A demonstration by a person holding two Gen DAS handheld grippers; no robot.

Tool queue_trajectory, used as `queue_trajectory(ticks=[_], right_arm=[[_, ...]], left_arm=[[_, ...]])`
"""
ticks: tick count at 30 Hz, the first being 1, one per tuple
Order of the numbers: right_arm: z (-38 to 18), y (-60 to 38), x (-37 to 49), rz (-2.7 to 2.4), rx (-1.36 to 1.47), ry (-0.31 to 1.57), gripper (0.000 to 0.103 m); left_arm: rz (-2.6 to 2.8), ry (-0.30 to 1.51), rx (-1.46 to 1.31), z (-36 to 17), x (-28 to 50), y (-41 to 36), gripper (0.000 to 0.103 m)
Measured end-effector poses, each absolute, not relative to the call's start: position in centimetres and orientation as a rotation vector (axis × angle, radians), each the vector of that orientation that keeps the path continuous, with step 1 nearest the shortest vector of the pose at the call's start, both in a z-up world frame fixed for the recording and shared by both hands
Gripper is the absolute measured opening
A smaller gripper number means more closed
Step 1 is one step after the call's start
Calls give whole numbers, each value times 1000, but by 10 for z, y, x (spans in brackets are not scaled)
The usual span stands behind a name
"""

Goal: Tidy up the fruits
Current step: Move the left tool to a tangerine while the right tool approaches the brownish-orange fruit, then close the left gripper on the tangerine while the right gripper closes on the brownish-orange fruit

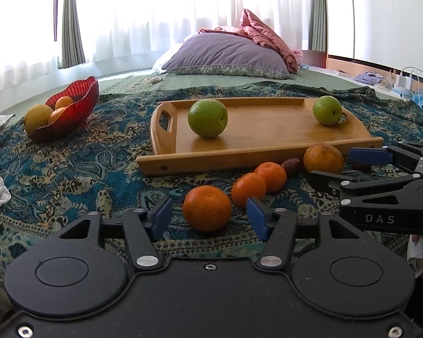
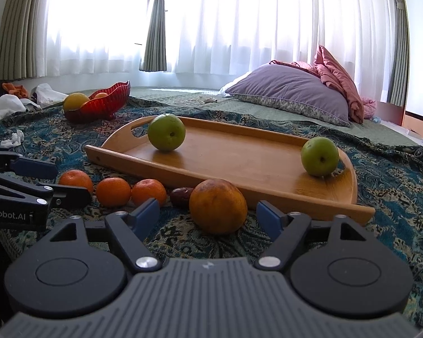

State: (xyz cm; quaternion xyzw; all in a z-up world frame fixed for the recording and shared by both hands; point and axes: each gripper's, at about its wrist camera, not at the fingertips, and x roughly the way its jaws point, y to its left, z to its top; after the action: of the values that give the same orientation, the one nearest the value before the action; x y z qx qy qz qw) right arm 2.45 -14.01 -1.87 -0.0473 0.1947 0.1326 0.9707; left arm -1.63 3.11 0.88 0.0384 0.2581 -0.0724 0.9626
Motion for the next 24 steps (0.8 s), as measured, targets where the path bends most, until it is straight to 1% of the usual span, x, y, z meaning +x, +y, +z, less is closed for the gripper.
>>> queue_trajectory(ticks=[6, 8, 9, 19, 22, 24], right_arm=[[-20, -141, 27, 263, -79, 405, 80], [-20, -141, 28, 262, -71, 411, 78], [-21, -141, 28, 264, -66, 415, 76], [-23, -143, 35, 249, -27, 433, 71], [-24, -144, 38, 242, -16, 442, 68], [-25, -143, 40, 233, -17, 452, 62]], left_arm=[[-149, 538, 66, 7, -15, 33, 47], [-150, 540, 63, 6, -15, 34, 38], [-148, 540, 63, 6, -15, 33, 37], [-150, 529, 79, 4, -14, 32, 37], [-156, 524, 84, 4, -11, 31, 37], [-158, 524, 89, 4, -8, 31, 37]])
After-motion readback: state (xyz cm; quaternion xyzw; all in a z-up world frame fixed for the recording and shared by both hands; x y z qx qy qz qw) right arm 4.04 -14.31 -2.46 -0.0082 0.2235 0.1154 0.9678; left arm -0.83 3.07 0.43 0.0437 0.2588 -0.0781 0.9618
